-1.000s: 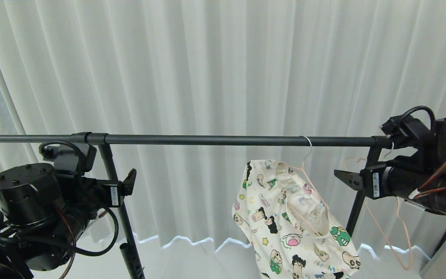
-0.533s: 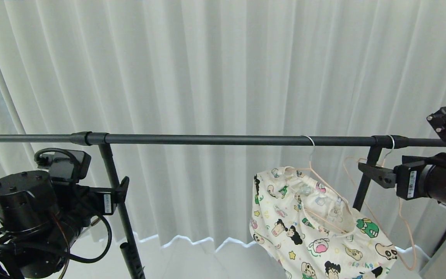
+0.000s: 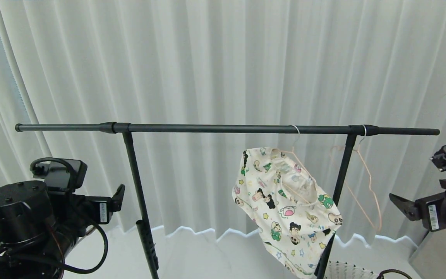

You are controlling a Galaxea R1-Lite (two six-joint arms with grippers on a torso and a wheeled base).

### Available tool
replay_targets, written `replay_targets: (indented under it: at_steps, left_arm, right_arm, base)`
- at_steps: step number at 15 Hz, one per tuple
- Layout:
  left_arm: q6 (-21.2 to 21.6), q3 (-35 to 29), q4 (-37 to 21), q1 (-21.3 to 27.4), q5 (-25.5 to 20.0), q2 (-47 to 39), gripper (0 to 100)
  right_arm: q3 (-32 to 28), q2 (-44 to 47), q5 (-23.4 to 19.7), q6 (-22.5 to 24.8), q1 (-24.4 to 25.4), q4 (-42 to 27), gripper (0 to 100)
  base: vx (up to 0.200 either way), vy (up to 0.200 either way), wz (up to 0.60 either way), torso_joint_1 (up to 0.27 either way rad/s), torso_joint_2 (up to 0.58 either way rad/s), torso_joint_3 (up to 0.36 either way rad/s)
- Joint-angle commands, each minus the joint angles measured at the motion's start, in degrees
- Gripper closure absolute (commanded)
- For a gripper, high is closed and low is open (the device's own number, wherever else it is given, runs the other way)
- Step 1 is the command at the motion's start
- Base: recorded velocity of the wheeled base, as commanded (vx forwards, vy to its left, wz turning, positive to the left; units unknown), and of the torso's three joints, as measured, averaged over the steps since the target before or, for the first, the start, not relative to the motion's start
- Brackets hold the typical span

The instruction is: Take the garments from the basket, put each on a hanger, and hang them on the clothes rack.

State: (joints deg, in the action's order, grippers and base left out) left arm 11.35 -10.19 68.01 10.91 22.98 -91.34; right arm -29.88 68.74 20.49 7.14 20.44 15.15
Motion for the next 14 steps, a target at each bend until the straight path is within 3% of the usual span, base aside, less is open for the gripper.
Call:
replay_targets:
  at_steps: [1, 3, 11, 14]
  left_arm:
    - [-0.2, 2.9, 0.2, -1.2, 0.7, -0.1, 0]
    - [-0.4, 4.1, 0.2, -3.1, 1.0, 0.0, 0]
    - [0.0, 9.1, 2.1, -4.1, 1.5, 0.1, 0]
    - [-0.1, 10.1, 2.1, -3.2, 1.5, 0.1, 0]
  right_arm:
    - [2.0, -1.9, 0.2, 1.8, -3.0, 0.1, 0]
    - [3.6, -3.4, 0.2, 5.8, -7.0, 0.2, 0]
    - [7.1, -5.8, 0.2, 8.0, -10.9, 1.5, 0]
    - [7.5, -5.8, 0.2, 8.1, -11.0, 1.5, 0]
  base:
    - [-0.200, 0.000, 0.00, 0.002, 0.01, -0.007]
    - [-0.200, 0.000, 0.00, 0.000, 0.00, 0.005]
    - [-0.200, 0.000, 0.00, 0.003, 0.00, 0.005]
    - [0.000, 0.000, 0.00, 0.000, 0.00, 0.000]
